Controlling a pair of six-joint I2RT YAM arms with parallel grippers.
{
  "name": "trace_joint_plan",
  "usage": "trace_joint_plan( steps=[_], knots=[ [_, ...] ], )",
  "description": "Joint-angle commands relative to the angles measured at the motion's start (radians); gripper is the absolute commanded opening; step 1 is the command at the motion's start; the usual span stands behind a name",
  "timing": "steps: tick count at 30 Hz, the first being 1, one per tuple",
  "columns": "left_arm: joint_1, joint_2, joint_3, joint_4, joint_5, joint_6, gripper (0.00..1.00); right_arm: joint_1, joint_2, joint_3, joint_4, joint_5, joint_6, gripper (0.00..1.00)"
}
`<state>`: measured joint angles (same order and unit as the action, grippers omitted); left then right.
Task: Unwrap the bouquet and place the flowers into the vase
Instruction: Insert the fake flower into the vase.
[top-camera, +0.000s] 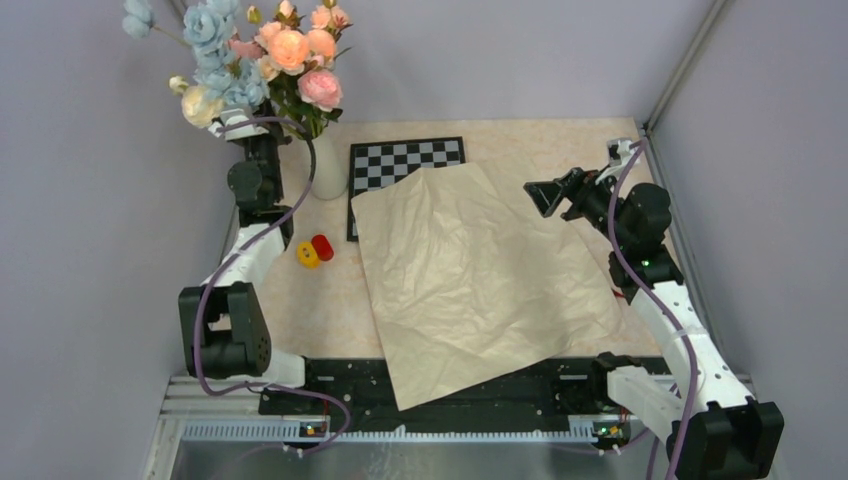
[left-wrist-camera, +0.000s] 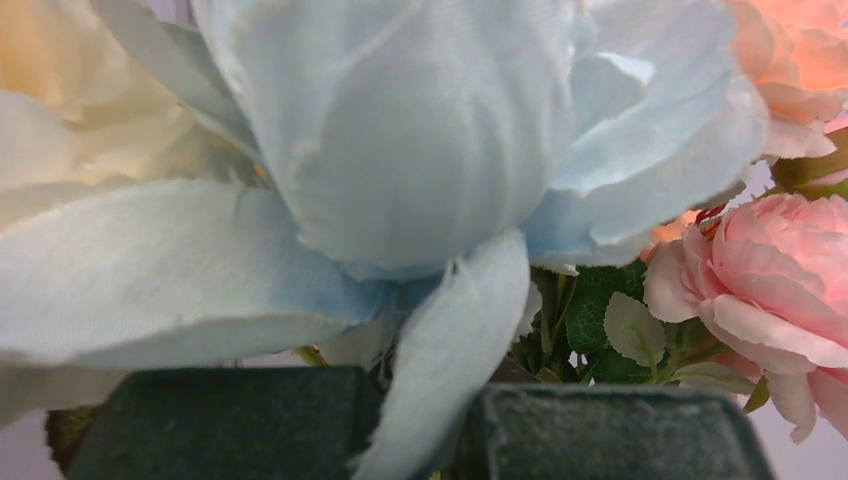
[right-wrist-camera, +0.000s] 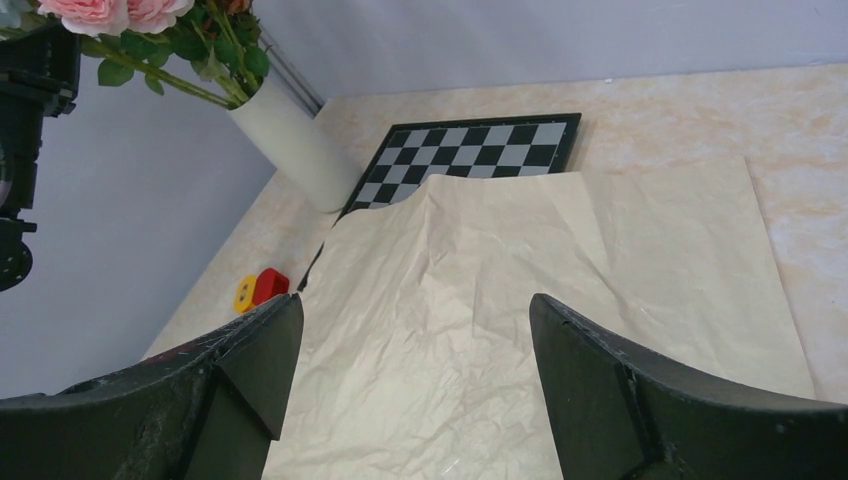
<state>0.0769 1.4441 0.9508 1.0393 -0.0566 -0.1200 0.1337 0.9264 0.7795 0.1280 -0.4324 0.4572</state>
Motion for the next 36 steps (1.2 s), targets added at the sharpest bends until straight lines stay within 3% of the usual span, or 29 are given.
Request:
trace_joint_plan(
  steps=[1, 36],
  knots=[
    [0.0, 0.032, 0.022, 0.003, 0.025, -0.017, 0.0, -0.022, 0.004, 0.029, 0.048, -0.018, 0.006, 0.85],
    [-0.03, 0.213, 0.034, -0.091, 0.052, 0.016, 0.0, -0.025, 0.015, 0.004, 0.085, -0.048, 0.035, 0.85]
  ],
)
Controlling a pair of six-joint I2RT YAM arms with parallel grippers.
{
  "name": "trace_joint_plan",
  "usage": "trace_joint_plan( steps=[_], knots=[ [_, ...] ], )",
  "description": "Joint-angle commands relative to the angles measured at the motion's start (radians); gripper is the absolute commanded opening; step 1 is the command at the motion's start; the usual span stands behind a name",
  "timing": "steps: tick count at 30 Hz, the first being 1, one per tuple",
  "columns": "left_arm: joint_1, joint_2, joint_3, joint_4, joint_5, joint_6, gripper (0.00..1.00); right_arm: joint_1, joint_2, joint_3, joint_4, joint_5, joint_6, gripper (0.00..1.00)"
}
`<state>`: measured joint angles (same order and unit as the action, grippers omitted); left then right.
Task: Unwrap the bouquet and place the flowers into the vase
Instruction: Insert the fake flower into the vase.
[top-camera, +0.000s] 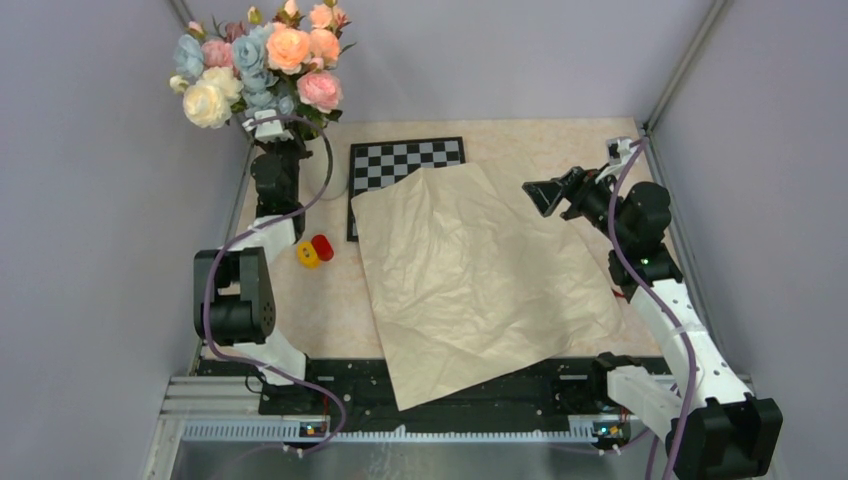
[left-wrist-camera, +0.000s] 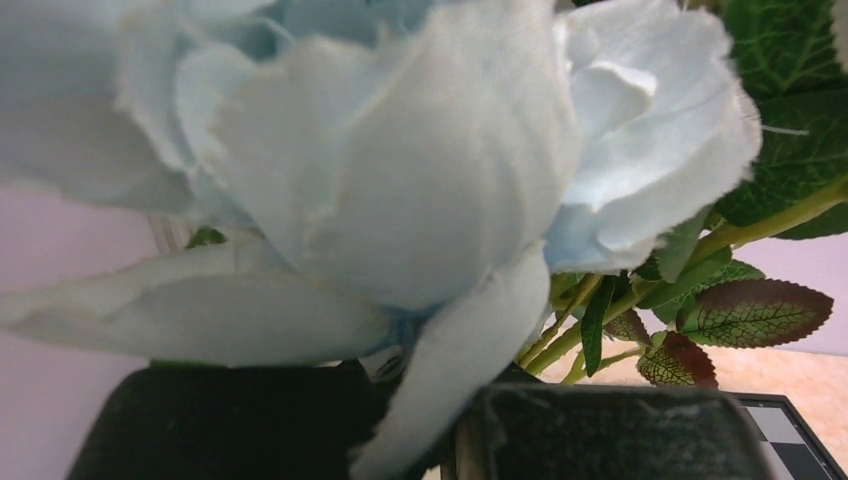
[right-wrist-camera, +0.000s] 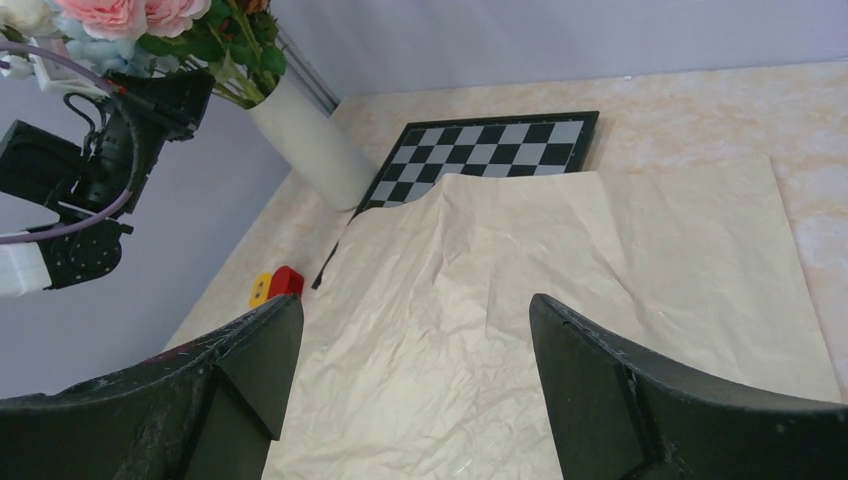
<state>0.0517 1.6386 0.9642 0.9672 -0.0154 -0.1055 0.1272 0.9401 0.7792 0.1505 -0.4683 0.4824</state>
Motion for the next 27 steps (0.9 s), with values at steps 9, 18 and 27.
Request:
trace_joint_plan(
  steps=[9, 18, 27],
  knots=[
    [-0.009, 0.014, 0.018, -0.029, 0.007, 0.007, 0.1, -0.02, 0.003, -0.002, 0.067, -0.013, 0.012, 0.85],
    [-0.012, -0.028, 0.001, -0.041, -0.011, 0.007, 0.35, -0.02, -0.003, -0.007, 0.066, -0.013, 0.012, 0.86],
    [-0.014, -0.092, -0.055, -0.037, -0.054, -0.008, 0.82, -0.021, -0.013, -0.015, 0.066, -0.012, 0.015, 0.86]
  ],
)
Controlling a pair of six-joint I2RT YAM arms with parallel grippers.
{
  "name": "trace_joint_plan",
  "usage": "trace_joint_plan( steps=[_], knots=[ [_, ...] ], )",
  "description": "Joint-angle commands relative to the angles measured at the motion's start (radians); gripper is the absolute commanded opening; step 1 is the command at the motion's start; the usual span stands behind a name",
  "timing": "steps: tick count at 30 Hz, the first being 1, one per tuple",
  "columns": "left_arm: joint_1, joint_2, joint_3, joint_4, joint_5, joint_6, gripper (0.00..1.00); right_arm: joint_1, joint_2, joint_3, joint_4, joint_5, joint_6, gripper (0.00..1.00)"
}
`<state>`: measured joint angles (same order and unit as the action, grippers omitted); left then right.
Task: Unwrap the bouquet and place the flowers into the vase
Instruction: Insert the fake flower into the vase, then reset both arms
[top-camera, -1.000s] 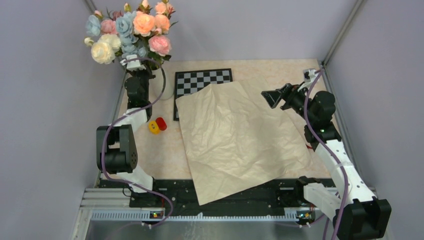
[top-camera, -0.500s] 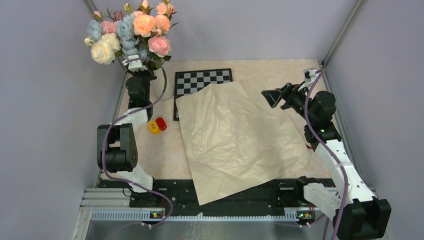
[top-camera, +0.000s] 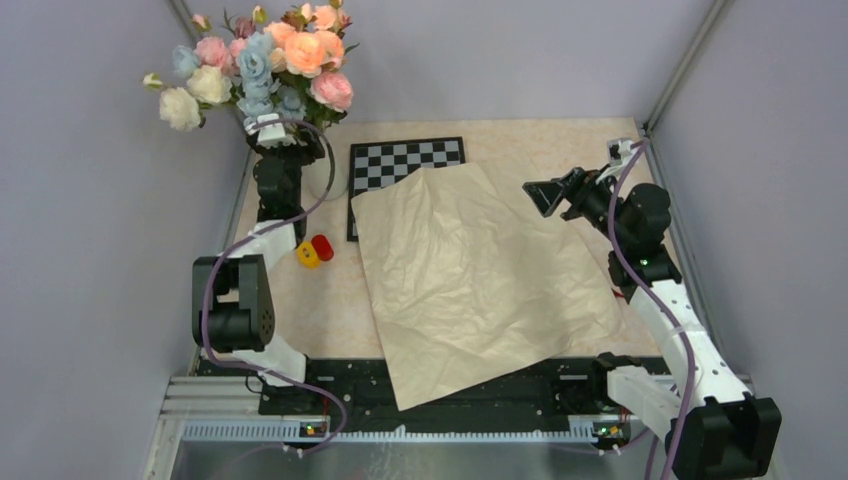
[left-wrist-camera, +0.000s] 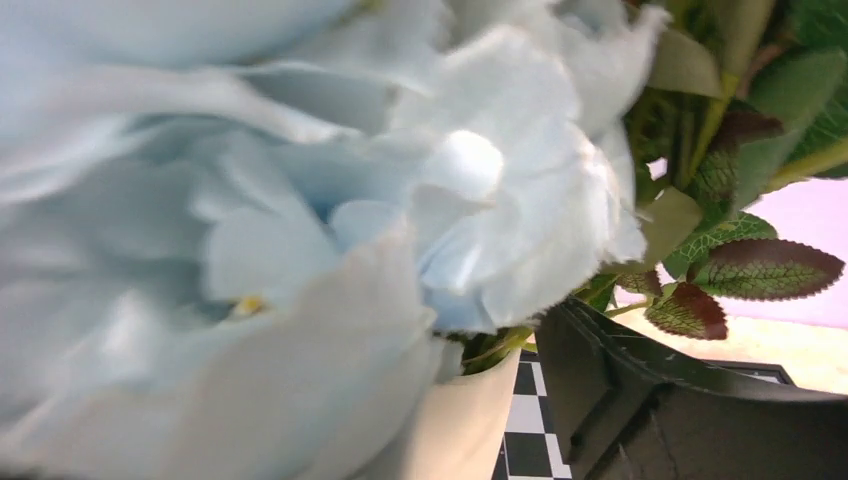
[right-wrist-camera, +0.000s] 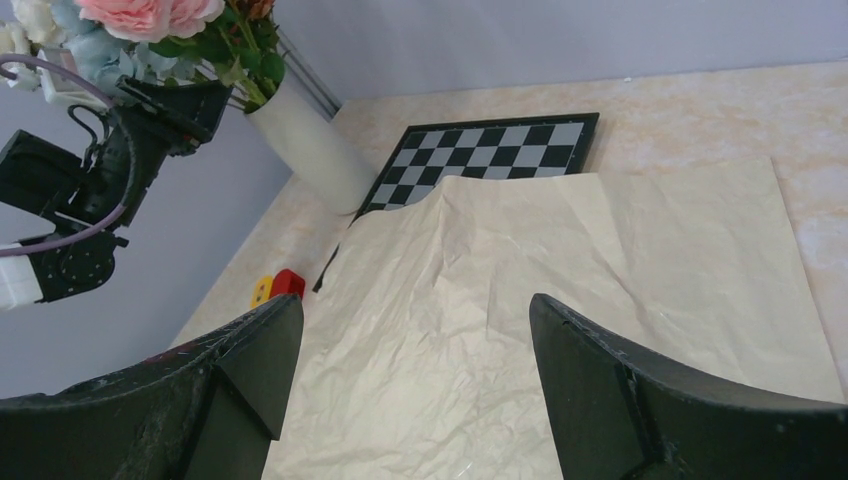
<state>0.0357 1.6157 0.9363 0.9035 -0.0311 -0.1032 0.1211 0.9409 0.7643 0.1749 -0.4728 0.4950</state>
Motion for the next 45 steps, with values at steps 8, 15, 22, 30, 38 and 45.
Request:
trace_joint_plan(
  steps=[8, 15, 22, 30, 38, 45],
  knots=[
    [-0.005, -0.127, -0.073, 0.026, -0.03, -0.019, 0.99, -0.014, -0.02, 0.0, 0.034, -0.007, -0.001, 0.86],
    [-0.006, -0.181, -0.113, 0.012, -0.029, -0.039, 0.99, -0.014, -0.038, -0.003, 0.017, 0.001, -0.009, 0.86],
    [-0.006, -0.293, -0.197, -0.048, -0.108, -0.157, 0.99, -0.014, -0.047, 0.041, -0.102, 0.085, -0.099, 0.86],
    [-0.005, -0.49, -0.208, -0.373, -0.203, -0.284, 0.99, -0.015, -0.017, 0.127, -0.312, 0.265, -0.183, 0.89],
    [-0.003, -0.663, -0.104, -0.882, -0.268, -0.317, 0.99, -0.057, 0.016, 0.199, -0.462, 0.406, -0.214, 0.92],
    [-0.002, -0.782, 0.016, -1.196, -0.167, -0.164, 0.99, -0.07, -0.056, 0.23, -0.485, 0.508, -0.237, 0.93]
  ],
)
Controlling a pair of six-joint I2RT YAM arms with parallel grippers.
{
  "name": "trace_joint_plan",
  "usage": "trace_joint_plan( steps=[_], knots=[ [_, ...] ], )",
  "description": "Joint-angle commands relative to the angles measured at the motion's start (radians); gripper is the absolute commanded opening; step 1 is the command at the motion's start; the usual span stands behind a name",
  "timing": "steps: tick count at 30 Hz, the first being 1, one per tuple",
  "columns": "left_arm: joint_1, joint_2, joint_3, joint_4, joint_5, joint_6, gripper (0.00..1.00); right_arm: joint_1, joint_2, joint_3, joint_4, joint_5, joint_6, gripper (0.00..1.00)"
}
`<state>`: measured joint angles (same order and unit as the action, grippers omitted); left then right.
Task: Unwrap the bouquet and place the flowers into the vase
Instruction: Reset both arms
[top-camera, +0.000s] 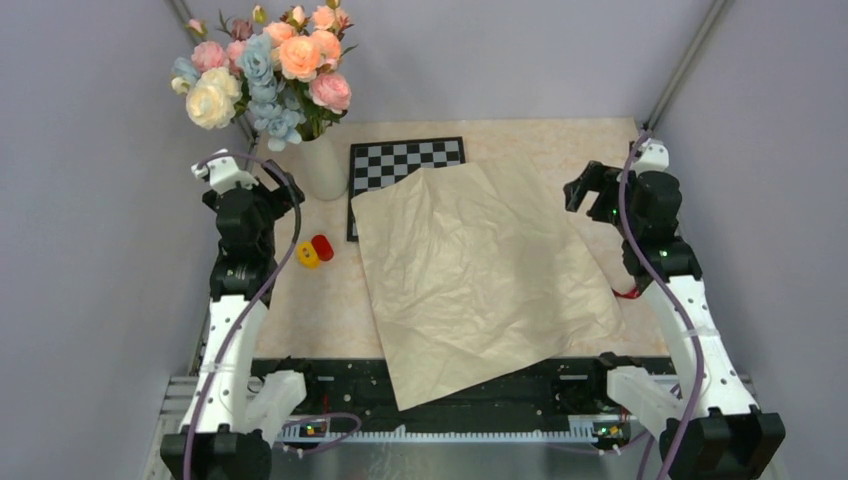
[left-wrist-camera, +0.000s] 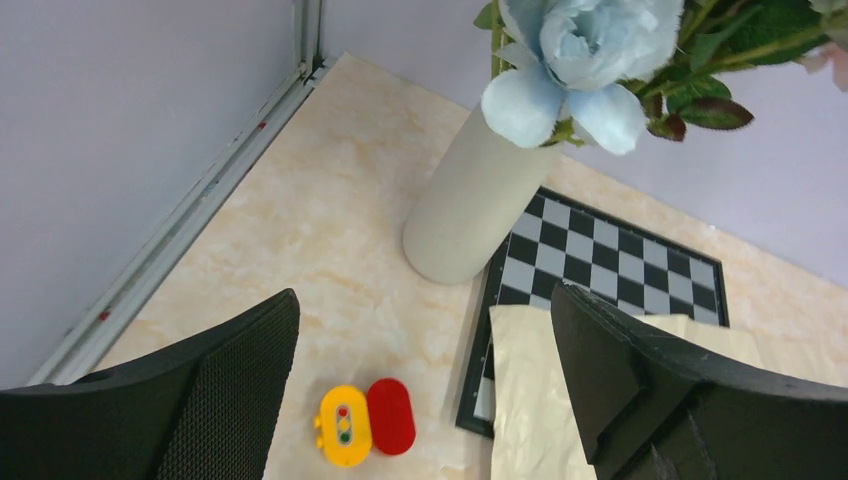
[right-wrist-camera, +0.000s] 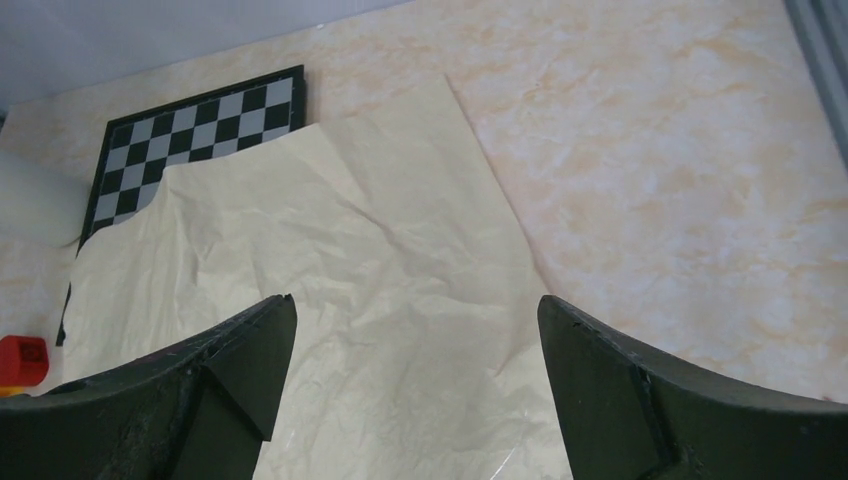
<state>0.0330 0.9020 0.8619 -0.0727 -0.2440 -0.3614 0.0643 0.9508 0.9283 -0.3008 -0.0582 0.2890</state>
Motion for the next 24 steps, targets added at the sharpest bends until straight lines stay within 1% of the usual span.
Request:
trace_joint_plan(
  steps=[1, 4, 7, 10, 13, 18, 24],
  knots=[
    [0.0, -0.086, 0.099, -0.247, 0.05, 0.117, 0.99, -0.014, -0.081, 0.064, -0.002, 0.102, -0.035, 0.93],
    [0.0, -0.16, 0.102, -0.284, 0.055, 0.168, 0.99, -0.013, -0.146, 0.034, 0.052, 0.104, -0.046, 0.93],
    [0.0, -0.239, 0.071, -0.278, 0.034, 0.204, 0.99, -0.013, -0.224, -0.021, 0.13, 0.109, -0.046, 0.93],
    [0.0, -0.31, 0.0, -0.25, 0.026, 0.223, 0.99, -0.013, -0.297, -0.088, 0.207, 0.114, -0.046, 0.93],
    [0.001, -0.364, -0.064, -0.23, 0.018, 0.222, 0.99, -0.013, -0.351, -0.141, 0.24, 0.12, -0.039, 0.93],
    [0.0, -0.409, -0.136, -0.209, -0.035, 0.195, 0.99, -0.014, -0.418, -0.22, 0.248, 0.158, -0.021, 0.93],
    [0.0, -0.41, -0.141, -0.19, -0.016, 0.181, 0.99, -0.012, -0.434, -0.241, 0.248, 0.162, -0.025, 0.93]
  ],
)
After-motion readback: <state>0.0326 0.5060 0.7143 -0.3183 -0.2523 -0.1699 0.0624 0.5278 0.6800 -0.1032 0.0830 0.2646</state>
